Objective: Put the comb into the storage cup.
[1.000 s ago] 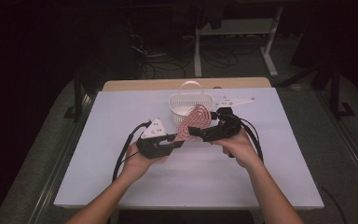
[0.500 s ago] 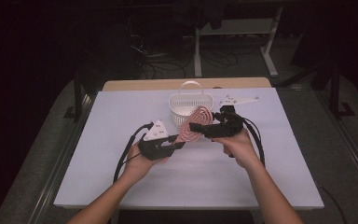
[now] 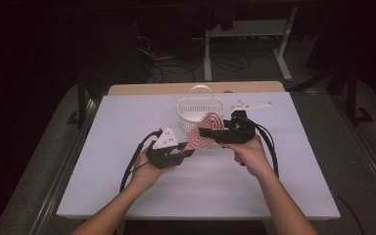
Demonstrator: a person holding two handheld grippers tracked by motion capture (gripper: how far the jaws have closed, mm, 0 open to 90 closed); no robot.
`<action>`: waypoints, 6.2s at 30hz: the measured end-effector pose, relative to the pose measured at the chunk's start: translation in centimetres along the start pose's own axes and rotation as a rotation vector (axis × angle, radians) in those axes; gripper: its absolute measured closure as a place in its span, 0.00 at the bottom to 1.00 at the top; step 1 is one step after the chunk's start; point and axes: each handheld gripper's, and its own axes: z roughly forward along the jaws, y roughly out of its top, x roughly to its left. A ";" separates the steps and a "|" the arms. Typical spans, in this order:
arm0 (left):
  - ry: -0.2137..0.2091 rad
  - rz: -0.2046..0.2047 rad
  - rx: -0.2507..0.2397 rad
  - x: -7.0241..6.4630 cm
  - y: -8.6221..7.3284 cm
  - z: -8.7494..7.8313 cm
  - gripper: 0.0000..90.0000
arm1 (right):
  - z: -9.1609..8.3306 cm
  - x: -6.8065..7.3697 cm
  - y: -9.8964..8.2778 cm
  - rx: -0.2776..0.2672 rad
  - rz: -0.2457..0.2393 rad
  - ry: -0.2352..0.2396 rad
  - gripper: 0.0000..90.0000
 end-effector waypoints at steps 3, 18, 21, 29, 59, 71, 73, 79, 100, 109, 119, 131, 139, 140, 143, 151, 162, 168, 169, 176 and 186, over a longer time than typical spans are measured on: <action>0.009 0.004 -0.001 0.0 -0.1 0.1 0.79 | -0.1 0.0 0.0 -0.006 0.002 0.002 0.44; 0.036 0.028 0.009 -0.2 -0.2 0.3 0.78 | -0.1 -0.2 -0.1 -0.013 0.028 -0.004 0.57; 0.038 0.026 0.013 -0.1 -0.3 0.4 0.78 | -0.2 -0.2 -0.1 -0.023 0.032 -0.001 0.62; 0.042 0.036 0.018 -0.1 -0.4 0.5 0.79 | -0.2 -0.1 -0.1 -0.045 0.035 0.016 0.67; -0.027 -0.006 -0.022 0.8 -0.3 0.2 0.51 | -0.8 0.2 0.0 -0.094 -0.004 -0.032 0.70; -0.121 -0.035 -0.014 1.4 -0.3 -0.3 0.27 | -1.4 -0.1 0.1 -0.108 -0.008 -0.057 0.70; -0.134 -0.041 -0.006 1.6 -0.4 -0.3 0.23 | -1.5 -0.1 0.1 -0.107 -0.011 -0.060 0.70; -0.148 -0.065 0.013 2.4 -0.9 -0.6 0.09 | -1.6 -0.2 0.1 -0.107 -0.014 -0.065 0.70; -0.120 -0.115 0.084 4.3 -6.3 -4.2 0.00 | -1.9 -0.4 0.2 -0.116 -0.014 -0.076 0.70; -0.098 -0.130 0.088 4.1 -8.5 -5.4 0.00 | -1.9 -0.4 0.2 -0.115 -0.012 -0.077 0.70; -0.086 -0.157 0.105 3.7 -10.5 -6.6 0.00 | -2.1 -0.5 0.2 -0.124 -0.011 -0.076 0.70; -0.086 -0.172 0.101 4.0 -10.6 -6.5 0.00 | -2.4 -0.5 0.4 -0.139 -0.001 -0.078 0.70; -0.070 -0.170 0.114 3.8 -10.7 -6.4 0.00 | -3.1 -0.7 1.3 -0.165 0.002 -0.084 0.70; -0.071 -0.173 0.116 3.8 -10.7 -6.4 0.00 | -3.1 -0.7 1.4 -0.169 0.004 -0.083 0.70; -0.070 -0.174 0.119 3.9 -10.8 -6.4 0.00 | -3.3 -0.9 1.8 -0.178 0.010 -0.083 0.70; -0.065 -0.174 0.114 3.9 -10.7 -6.5 0.00 | -3.7 -1.3 2.9 -0.203 0.020 -0.086 0.70; -0.068 -0.176 0.122 3.9 -10.7 -6.4 0.00 | -4.3 -1.7 4.6 -0.237 0.027 -0.090 0.70; -0.078 -0.187 0.129 3.9 -10.7 -6.3 0.00 | -5.0 -2.1 5.6 -0.261 0.033 -0.098 0.70; -0.080 -0.187 0.130 3.9 -10.7 -6.3 0.00 | -5.0 -2.1 5.8 -0.263 0.033 -0.101 0.70; -0.082 -0.182 0.130 3.9 -10.7 -6.3 0.00 | -5.5 -2.5 6.7 -0.282 0.035 -0.124 0.70; -0.093 -0.187 0.119 3.8 -10.7 -6.4 0.00 | -6.3 -3.2 8.2 -0.313 0.040 -0.152 0.70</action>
